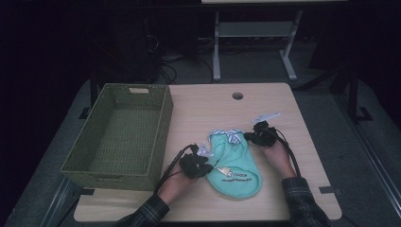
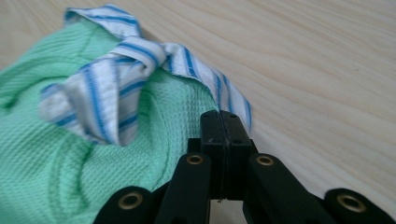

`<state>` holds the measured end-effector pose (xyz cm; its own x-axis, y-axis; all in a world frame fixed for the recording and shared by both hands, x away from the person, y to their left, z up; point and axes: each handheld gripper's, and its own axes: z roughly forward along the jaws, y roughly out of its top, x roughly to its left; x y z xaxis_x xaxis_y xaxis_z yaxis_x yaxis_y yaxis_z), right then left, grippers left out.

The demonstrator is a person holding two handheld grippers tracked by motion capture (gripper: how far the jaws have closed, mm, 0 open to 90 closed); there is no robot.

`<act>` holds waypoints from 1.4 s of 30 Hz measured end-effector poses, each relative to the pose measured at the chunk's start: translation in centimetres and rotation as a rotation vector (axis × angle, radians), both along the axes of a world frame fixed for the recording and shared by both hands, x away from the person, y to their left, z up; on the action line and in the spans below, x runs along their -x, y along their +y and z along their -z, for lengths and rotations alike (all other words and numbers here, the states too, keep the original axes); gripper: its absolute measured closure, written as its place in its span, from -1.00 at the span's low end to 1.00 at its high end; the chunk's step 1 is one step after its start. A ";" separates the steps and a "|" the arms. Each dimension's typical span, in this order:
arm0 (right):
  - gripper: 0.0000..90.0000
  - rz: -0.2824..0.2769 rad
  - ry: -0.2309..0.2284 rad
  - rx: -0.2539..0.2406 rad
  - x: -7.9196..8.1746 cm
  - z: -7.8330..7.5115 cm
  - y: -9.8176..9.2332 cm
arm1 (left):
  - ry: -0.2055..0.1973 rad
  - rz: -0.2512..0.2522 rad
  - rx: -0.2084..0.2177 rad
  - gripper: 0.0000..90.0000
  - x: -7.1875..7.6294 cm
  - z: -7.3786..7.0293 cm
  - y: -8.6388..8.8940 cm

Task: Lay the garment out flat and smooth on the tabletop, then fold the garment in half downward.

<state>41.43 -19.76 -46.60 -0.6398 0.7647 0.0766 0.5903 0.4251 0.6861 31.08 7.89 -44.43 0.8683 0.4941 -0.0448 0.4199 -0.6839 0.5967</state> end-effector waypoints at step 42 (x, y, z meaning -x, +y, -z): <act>1.00 -0.168 0.064 0.017 9.3 -0.2 -0.4 | -0.012 0.049 -0.028 0.99 -1.8 1.1 -1.9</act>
